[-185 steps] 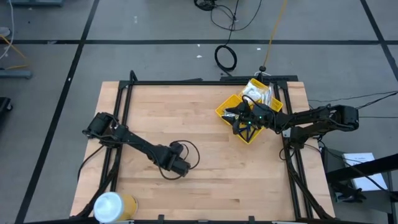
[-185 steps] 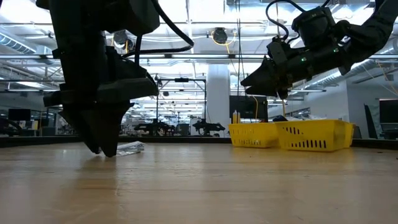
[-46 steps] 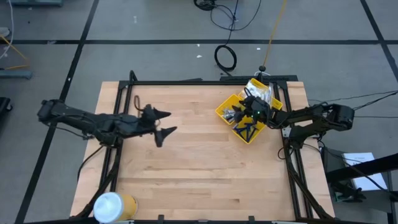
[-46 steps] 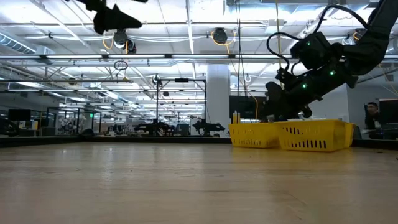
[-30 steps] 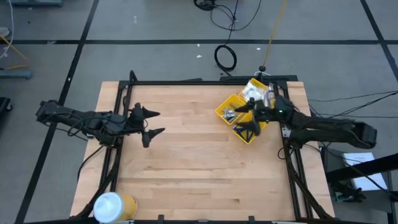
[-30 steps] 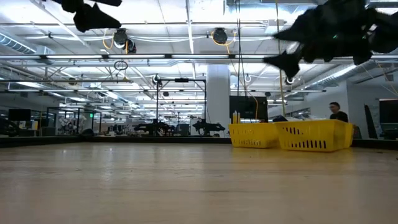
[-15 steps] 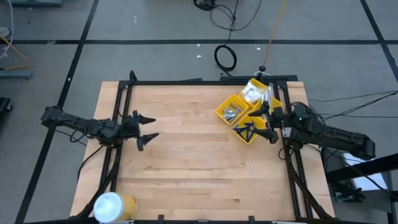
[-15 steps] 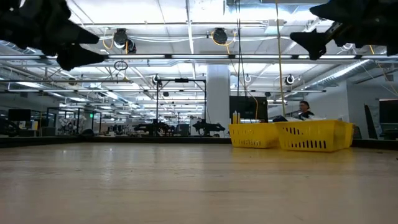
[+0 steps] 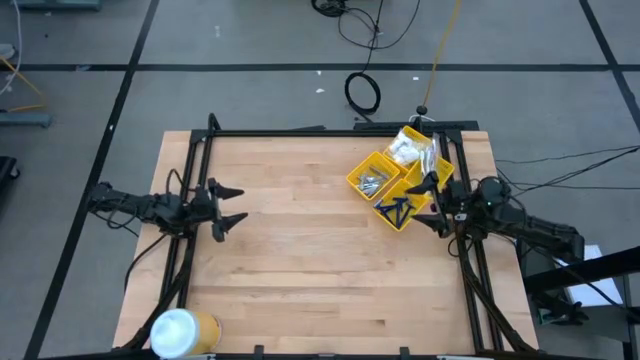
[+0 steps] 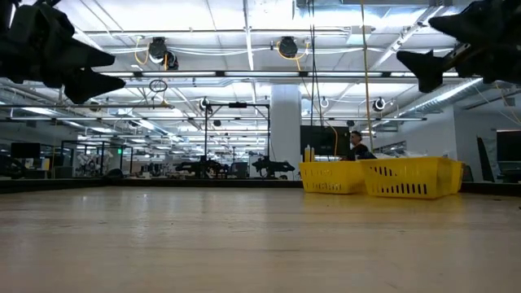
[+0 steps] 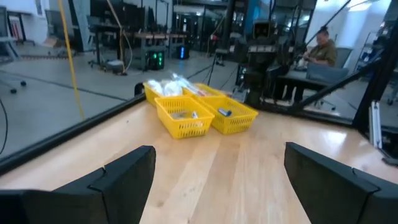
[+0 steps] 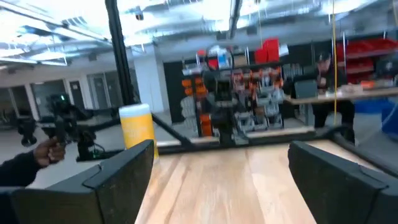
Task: Pick & Place Travel size toiletries
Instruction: Return to Home Position
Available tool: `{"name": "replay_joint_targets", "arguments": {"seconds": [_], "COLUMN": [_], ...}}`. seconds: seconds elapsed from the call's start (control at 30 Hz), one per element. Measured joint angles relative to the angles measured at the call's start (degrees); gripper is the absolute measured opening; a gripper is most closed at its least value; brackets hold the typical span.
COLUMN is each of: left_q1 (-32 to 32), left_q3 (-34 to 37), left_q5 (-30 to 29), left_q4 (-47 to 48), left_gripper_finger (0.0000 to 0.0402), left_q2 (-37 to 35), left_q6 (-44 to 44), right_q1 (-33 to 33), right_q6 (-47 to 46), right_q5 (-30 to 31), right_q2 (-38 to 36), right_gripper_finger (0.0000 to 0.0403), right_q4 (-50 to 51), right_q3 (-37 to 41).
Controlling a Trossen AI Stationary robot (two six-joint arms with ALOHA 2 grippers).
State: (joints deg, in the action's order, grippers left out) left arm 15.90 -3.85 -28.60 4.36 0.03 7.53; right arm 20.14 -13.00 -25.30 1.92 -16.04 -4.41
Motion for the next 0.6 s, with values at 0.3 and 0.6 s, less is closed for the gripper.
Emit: {"name": "replay_joint_targets", "arguments": {"seconds": [0.3, 0.6], "left_q1": [0.0, 0.0], "left_q3": [0.0, 0.0], "left_q5": [-0.4, -0.4], "left_q4": [0.3, 0.6], "left_gripper_finger": [0.0349, 0.0349], "left_q2": [0.3, 0.3], "left_q6": [-1.2, -1.5], "right_q1": [0.0, 0.0], "right_q6": [6.7, 9.3], "right_q5": [8.7, 10.3], "right_q2": [-1.7, -1.3], "right_gripper_finger": [0.0357, 0.0357], "right_q4": [11.2, 11.5], "right_q3": [0.3, 1.3]}}
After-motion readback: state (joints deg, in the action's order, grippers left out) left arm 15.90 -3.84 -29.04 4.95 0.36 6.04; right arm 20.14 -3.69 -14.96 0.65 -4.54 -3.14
